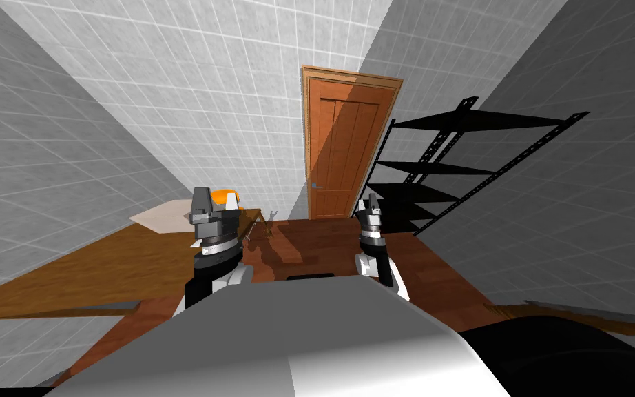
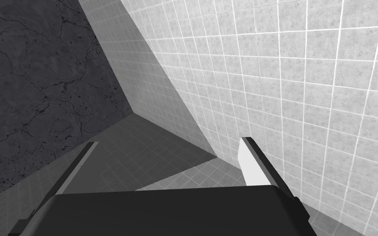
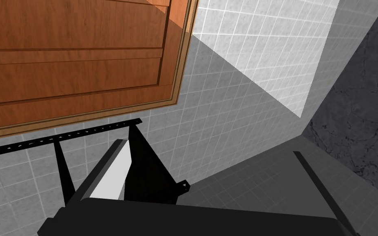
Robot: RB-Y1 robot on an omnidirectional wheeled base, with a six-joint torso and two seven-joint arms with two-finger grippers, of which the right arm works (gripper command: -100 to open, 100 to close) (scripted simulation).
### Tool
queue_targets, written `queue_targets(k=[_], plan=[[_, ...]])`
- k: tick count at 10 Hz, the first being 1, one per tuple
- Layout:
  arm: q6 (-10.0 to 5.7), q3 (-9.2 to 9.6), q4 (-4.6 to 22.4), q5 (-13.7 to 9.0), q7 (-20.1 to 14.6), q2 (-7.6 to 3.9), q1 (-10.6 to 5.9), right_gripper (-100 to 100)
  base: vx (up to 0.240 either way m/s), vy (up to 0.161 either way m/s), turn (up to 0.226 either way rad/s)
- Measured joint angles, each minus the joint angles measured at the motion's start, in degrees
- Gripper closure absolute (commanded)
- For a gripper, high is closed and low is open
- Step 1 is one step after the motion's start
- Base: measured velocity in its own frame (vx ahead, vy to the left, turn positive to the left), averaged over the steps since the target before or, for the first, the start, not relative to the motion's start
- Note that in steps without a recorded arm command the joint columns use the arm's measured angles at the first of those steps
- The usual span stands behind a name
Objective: Pull the door open
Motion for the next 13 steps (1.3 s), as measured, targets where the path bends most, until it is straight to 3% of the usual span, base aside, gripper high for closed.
queue_targets(k=[4,13], plan=[[-1.03,-0.39,5.12,-0.85,-0.71,-1.55,-0.73,-100,0.141,0.039,0.04],[-3.69,-1.02,15.2,-2.23,-1.79,-3.58,-2.47,-100,0.099,0.03,0.035]])
